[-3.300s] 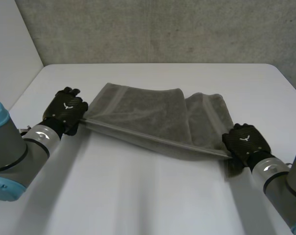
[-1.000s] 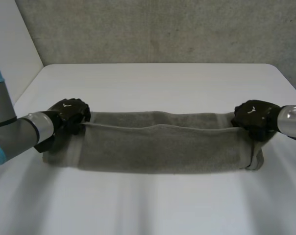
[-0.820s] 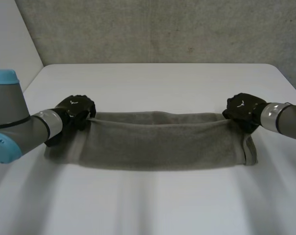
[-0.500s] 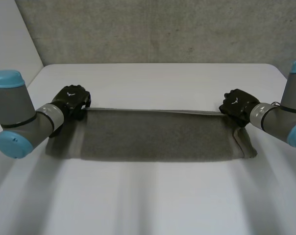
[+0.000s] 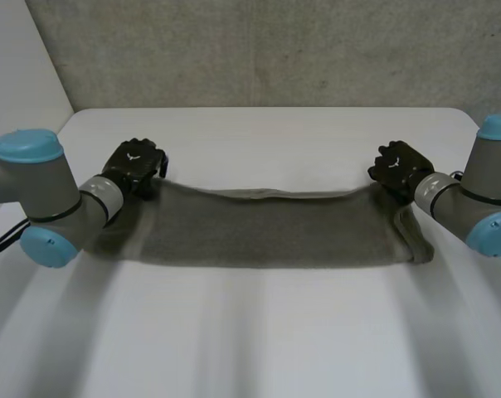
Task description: Fold the towel.
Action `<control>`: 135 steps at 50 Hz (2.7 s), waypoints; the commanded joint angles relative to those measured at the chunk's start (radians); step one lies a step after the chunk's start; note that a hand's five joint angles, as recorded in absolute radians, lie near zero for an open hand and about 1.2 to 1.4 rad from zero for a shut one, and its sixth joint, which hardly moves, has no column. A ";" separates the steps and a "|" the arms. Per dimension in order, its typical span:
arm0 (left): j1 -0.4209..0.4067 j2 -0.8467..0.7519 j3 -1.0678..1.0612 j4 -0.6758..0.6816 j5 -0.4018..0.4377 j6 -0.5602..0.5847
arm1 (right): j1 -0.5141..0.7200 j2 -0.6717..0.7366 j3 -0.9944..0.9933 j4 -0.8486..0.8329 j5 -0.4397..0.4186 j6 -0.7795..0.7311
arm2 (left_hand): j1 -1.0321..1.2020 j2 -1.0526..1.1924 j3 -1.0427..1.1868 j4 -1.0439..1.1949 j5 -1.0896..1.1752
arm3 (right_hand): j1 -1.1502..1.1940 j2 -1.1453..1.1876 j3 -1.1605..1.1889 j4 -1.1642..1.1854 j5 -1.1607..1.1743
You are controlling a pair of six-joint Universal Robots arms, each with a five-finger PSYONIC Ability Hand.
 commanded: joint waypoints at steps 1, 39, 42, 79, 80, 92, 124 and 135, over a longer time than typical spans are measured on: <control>-0.008 0.007 -0.011 0.001 -0.005 0.001 | 0.008 0.003 0.001 -0.010 0.036 0.016 | -0.356 -0.360 -0.042 -0.056 -0.379 | -0.701 -0.729 -0.050 -0.078 -0.737; -0.009 0.319 -0.279 -0.010 -0.003 -0.013 | -0.047 -0.106 -0.021 0.053 -0.066 0.256 | -0.441 -0.445 -0.042 -0.056 -0.464 | -0.701 -0.729 -0.050 -0.078 -0.737; -0.008 0.319 -0.284 -0.010 -0.002 -0.013 | -0.058 -0.081 -0.082 0.122 -0.058 0.295 | -0.441 -0.445 -0.042 -0.056 -0.464 | -0.701 -0.729 -0.050 -0.078 -0.737; 0.006 0.371 -0.356 -0.011 0.001 -0.014 | -0.064 -0.422 0.303 0.085 -0.244 0.635 | -0.447 -0.451 -0.042 -0.056 -0.470 | -0.701 -0.729 -0.050 -0.078 -0.737; 0.008 0.380 -0.365 -0.011 0.003 -0.014 | -0.068 -0.434 0.359 0.096 -0.233 0.568 | -0.447 -0.451 -0.042 -0.056 -0.470 | -0.701 -0.729 -0.050 -0.078 -0.737; 0.012 0.397 -0.417 0.000 0.009 -0.014 | -0.088 -0.484 0.651 -0.034 -0.092 0.302 | -0.450 -0.454 -0.042 -0.056 -0.473 | -0.661 -0.690 -0.050 -0.078 -0.698; 0.034 0.396 -0.458 0.003 0.012 -0.014 | -0.139 -0.440 0.798 -0.232 -0.038 0.164 | -0.453 -0.457 -0.042 -0.056 -0.476 | -0.362 -0.391 -0.050 -0.078 -0.398; 0.035 0.394 -0.460 0.004 0.012 -0.014 | -0.151 -0.425 0.800 -0.243 -0.040 0.116 | -0.453 -0.457 -0.042 -0.056 -0.476 | 0.180 0.152 -0.050 -0.078 0.144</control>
